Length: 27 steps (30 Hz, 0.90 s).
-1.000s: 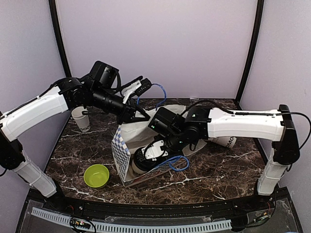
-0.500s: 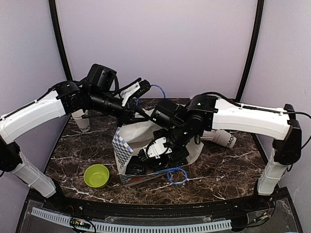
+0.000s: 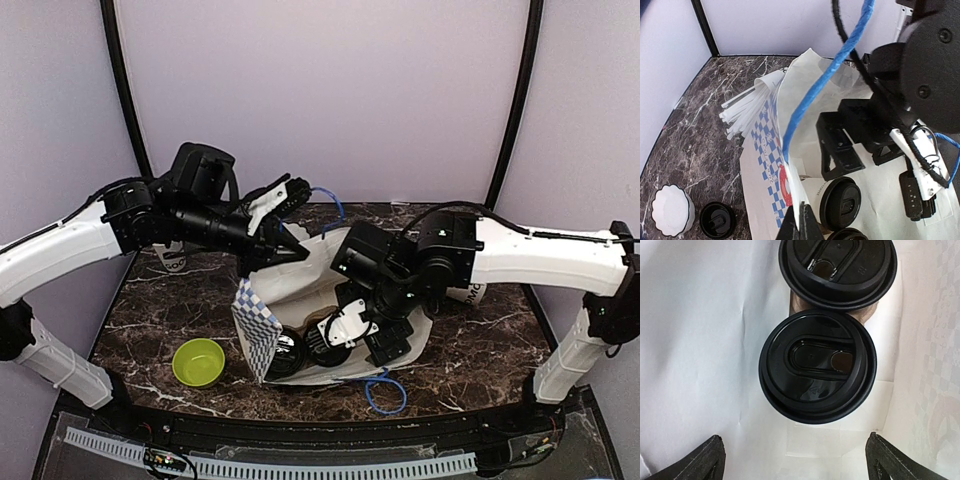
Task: Pack the takeout coffee
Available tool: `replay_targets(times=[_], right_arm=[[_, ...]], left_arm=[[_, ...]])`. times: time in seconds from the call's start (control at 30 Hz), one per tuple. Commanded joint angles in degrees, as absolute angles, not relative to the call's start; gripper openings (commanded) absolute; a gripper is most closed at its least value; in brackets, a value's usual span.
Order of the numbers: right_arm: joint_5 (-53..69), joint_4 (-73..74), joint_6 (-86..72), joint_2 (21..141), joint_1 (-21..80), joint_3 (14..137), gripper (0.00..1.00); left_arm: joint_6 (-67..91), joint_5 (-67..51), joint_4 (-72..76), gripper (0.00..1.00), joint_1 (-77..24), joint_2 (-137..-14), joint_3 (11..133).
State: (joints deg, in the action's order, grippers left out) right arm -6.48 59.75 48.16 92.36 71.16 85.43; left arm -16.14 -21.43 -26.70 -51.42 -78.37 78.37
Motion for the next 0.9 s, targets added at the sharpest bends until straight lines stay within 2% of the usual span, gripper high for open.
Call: replay_targets(times=[0.0,0.27,0.6,0.87], right_arm=[[-7.0,55.2,48.6,89.1,72.1,83.6,0.99],[-12.6,42.3,50.2,79.2,79.4,69.0,0.99],[-11.6,37.2,51.8,77.9,80.7,63.7,0.99],[-14.9,36.5,58.5,74.1,80.7,65.2,0.99]], left_arm=[[-20.5,-17.3,-22.3,0.0,-56.8,-75.2,76.6],[-25.2,-6.9,-17.2,0.0,-65.9,-73.0,71.6],[-27.8,-7.8,-11.6,0.0,-67.5,-70.1,66.7],[-30.3,-4.6,-13.0,0.0,-67.7,-71.8,67.0]])
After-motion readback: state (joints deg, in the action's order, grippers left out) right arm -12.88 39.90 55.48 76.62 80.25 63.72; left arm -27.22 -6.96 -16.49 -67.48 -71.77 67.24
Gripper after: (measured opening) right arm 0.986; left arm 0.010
